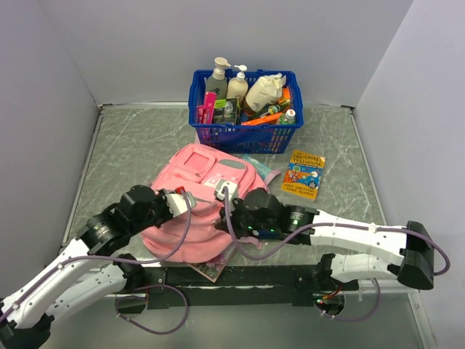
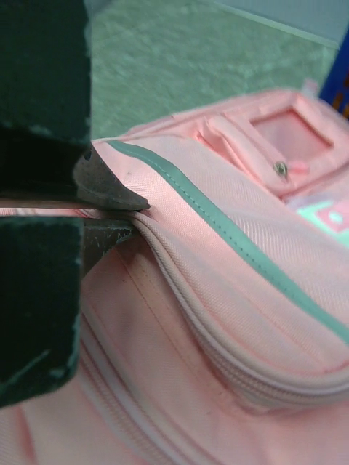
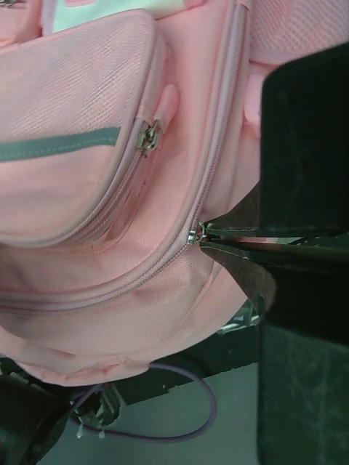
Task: Pack the student bag
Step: Unzip the student bag at the center of the board.
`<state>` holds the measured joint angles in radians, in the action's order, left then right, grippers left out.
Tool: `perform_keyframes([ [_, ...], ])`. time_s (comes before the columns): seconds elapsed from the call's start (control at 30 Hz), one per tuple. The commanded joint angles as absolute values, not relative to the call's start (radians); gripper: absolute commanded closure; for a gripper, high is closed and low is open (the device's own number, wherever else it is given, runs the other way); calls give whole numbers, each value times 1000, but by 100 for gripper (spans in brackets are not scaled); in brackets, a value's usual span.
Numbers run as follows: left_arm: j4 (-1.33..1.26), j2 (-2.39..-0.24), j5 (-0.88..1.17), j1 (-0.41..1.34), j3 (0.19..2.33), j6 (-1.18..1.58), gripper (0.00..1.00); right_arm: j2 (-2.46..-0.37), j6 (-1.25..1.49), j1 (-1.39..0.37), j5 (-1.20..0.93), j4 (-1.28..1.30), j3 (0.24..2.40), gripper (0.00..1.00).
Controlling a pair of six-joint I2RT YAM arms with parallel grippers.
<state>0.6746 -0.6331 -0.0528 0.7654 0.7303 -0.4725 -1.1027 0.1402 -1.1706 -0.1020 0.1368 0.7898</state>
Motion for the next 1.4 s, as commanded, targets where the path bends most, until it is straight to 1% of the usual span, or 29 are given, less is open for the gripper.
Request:
perform_keyframes([
  [0.0, 547, -609, -175, 718, 883, -442, 99, -1192, 78, -1207, -181, 101, 968, 100],
  [0.1, 662, -592, -147, 680, 974, -479, 99, -1258, 17, -1201, -124, 115, 1029, 100],
  [0.2, 829, -591, -108, 660, 1084, -515, 99, -1319, -34, -1160, -129, 112, 1080, 100],
  [0.23, 877, -592, -59, 654, 1142, -531, 99, -1336, -52, -1128, -141, 112, 1094, 100],
  [0.27, 984, -600, -29, 652, 1173, -547, 99, -1365, -60, -1114, -162, 107, 1104, 100],
  [0.37, 1144, -610, 75, 635, 1270, -563, 99, -1422, -92, -1051, -196, 104, 1156, 100],
  [0.47, 1180, -603, 139, 615, 1307, -542, 99, -1482, -136, -1008, -216, 138, 1233, 100],
  [0.6, 1135, -589, 225, 609, 1237, -508, 99, -1519, -176, -983, -196, 158, 1288, 100],
  [0.63, 1115, -594, 245, 609, 1183, -497, 99, -1517, -182, -982, -189, 160, 1286, 100],
  [0.7, 1028, -617, 290, 609, 1102, -451, 99, -1506, -192, -979, -184, 156, 1256, 100],
  [0.8, 929, -670, 339, 609, 1016, -460, 99, -1457, -190, -974, -184, 134, 1175, 100],
  [0.93, 835, -732, 341, 609, 934, -514, 99, -1367, -179, -965, -183, 95, 1053, 100],
  [1.07, 744, -765, 315, 609, 858, -480, 99, -1307, -164, -962, -189, 86, 957, 100],
  [1.2, 680, -781, 290, 609, 784, -459, 99, -1250, -143, -959, -205, 71, 902, 100],
  [1.37, 612, -802, 295, 609, 749, -370, 99, -1203, -83, -962, -252, 51, 864, 100],
])
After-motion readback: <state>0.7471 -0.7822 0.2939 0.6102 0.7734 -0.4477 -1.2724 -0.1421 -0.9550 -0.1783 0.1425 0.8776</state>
